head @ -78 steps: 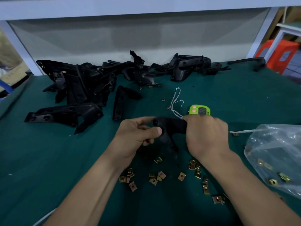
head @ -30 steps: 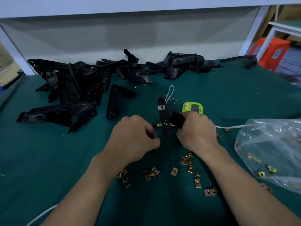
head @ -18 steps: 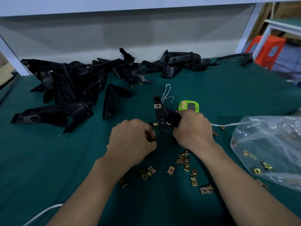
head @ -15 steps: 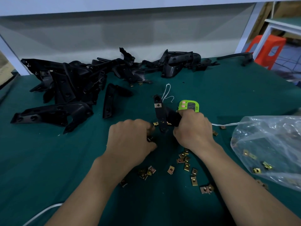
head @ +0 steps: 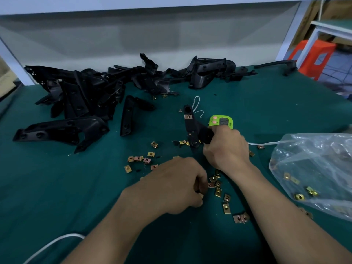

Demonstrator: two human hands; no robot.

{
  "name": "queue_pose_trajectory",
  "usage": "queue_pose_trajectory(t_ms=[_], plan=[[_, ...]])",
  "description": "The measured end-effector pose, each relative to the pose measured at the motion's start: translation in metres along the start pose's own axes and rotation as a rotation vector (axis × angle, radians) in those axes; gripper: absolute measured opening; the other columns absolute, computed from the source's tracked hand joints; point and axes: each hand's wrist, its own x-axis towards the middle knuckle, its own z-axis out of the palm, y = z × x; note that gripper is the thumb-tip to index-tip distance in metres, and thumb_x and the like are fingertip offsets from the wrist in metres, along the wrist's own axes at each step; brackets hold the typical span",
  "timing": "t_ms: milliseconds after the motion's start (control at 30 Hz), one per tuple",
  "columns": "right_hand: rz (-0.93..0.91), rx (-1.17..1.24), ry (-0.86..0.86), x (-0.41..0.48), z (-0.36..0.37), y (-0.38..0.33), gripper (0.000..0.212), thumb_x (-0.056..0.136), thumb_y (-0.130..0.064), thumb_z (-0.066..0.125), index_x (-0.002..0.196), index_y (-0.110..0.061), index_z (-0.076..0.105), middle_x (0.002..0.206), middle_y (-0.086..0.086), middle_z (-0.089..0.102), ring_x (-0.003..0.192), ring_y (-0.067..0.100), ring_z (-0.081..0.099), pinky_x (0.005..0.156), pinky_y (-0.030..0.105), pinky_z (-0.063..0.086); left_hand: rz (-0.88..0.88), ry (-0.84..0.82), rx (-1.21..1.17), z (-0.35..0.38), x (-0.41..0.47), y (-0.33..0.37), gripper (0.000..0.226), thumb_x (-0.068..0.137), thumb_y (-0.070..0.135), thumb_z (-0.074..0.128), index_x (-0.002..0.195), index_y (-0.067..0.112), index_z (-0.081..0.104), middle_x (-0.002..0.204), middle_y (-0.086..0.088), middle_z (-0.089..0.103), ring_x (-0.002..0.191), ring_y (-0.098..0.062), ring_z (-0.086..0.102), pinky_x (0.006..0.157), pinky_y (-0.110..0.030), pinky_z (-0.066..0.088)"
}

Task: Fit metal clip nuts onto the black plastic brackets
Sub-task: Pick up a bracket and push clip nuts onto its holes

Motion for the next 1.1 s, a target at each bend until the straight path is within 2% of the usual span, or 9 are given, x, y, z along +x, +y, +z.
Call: queue_pose_trajectory(t_ms=[133, 200, 300, 400, 567, 767, 900, 1033, 1100], plan=[[0.005, 0.029, -0.006, 0.001, 0.000, 0.002, 0.018, 0.074, -0.022, 0.070, 0.079, -0.030, 0.055, 0.060, -0.007, 0.039, 0.054, 0.018, 0.035, 0.062, 0.030, 0.035, -0.009, 0.096, 0.042, 0.003, 0.000, 0.002, 0.017, 0.085, 0.022, 0.073, 0.081, 0.033, 0.060, 0.083, 0.012, 0.062, 0.078, -0.007, 0.059, 0.067, -0.026, 0.048], [0.009, 0.046, -0.020, 0.001, 0.000, 0.002, 0.016, 0.073, -0.021, 0.069, 0.079, -0.028, 0.057, 0.061, -0.006, 0.043, 0.053, 0.015, 0.035, 0.060, 0.030, 0.035, -0.010, 0.163, 0.089, 0.005, 0.000, 0.003, 0.013, 0.087, 0.023, 0.070, 0.088, 0.034, 0.063, 0.094, 0.011, 0.064, 0.087, -0.014, 0.061, 0.076, -0.030, 0.050], [0.010, 0.048, -0.036, 0.002, -0.001, 0.002, 0.014, 0.073, -0.021, 0.067, 0.075, -0.028, 0.055, 0.061, -0.006, 0.044, 0.056, 0.022, 0.040, 0.060, 0.031, 0.035, 0.053, 0.229, 0.162, 0.009, 0.000, 0.008, 0.018, 0.088, 0.027, 0.069, 0.103, 0.036, 0.071, 0.105, 0.014, 0.061, 0.096, -0.011, 0.058, 0.079, -0.027, 0.045], [-0.001, 0.046, -0.043, 0.002, -0.001, 0.002, 0.028, 0.076, -0.023, 0.067, 0.064, -0.028, 0.042, 0.060, -0.007, 0.042, 0.059, 0.025, 0.042, 0.061, 0.031, 0.035, 0.125, 0.216, 0.051, 0.015, -0.001, 0.020, 0.012, 0.083, 0.031, 0.074, 0.094, 0.036, 0.075, 0.091, 0.019, 0.060, 0.089, -0.004, 0.058, 0.078, -0.022, 0.048], [-0.021, 0.060, -0.056, 0.002, -0.002, 0.003, 0.032, 0.078, -0.026, 0.068, 0.063, -0.029, 0.040, 0.061, -0.007, 0.043, 0.064, 0.029, 0.046, 0.062, 0.032, 0.036, 0.125, 0.237, 0.093, 0.022, 0.005, 0.020, 0.015, 0.087, 0.038, 0.073, 0.101, 0.034, 0.077, 0.103, 0.014, 0.066, 0.094, -0.011, 0.060, 0.078, -0.028, 0.046], [-0.043, 0.060, -0.049, 0.001, -0.001, 0.004, 0.031, 0.078, -0.021, 0.066, 0.064, -0.029, 0.039, 0.061, -0.007, 0.043, 0.064, 0.029, 0.047, 0.061, 0.031, 0.036, 0.179, 0.273, 0.144, 0.029, 0.007, 0.021, 0.015, 0.093, 0.035, 0.065, 0.100, 0.031, 0.077, 0.102, 0.012, 0.066, 0.097, -0.014, 0.061, 0.085, -0.037, 0.051], [-0.037, 0.055, -0.049, 0.002, -0.001, 0.003, 0.025, 0.077, -0.021, 0.066, 0.068, -0.030, 0.044, 0.060, -0.007, 0.042, 0.064, 0.028, 0.046, 0.062, 0.031, 0.036, 0.155, 0.300, 0.059, 0.033, 0.007, 0.022, 0.020, 0.086, 0.045, 0.071, 0.101, 0.033, 0.076, 0.099, 0.015, 0.066, 0.091, -0.009, 0.060, 0.078, -0.031, 0.048], [-0.033, 0.057, -0.040, 0.001, 0.000, 0.004, 0.029, 0.077, -0.021, 0.066, 0.064, -0.029, 0.041, 0.060, -0.008, 0.042, 0.063, 0.028, 0.045, 0.062, 0.031, 0.036, 0.135, 0.304, -0.062, 0.035, 0.007, 0.023, 0.014, 0.084, 0.039, 0.075, 0.096, 0.034, 0.078, 0.075, 0.017, 0.058, 0.079, -0.004, 0.055, 0.068, -0.018, 0.041], [-0.034, 0.058, -0.038, 0.001, 0.000, 0.004, 0.028, 0.077, -0.020, 0.065, 0.064, -0.029, 0.042, 0.060, -0.007, 0.043, 0.063, 0.028, 0.045, 0.061, 0.031, 0.035, 0.130, 0.321, -0.071, 0.037, 0.006, 0.024, 0.011, 0.081, 0.038, 0.075, 0.091, 0.035, 0.077, 0.073, 0.017, 0.058, 0.079, -0.004, 0.056, 0.068, -0.016, 0.043]])
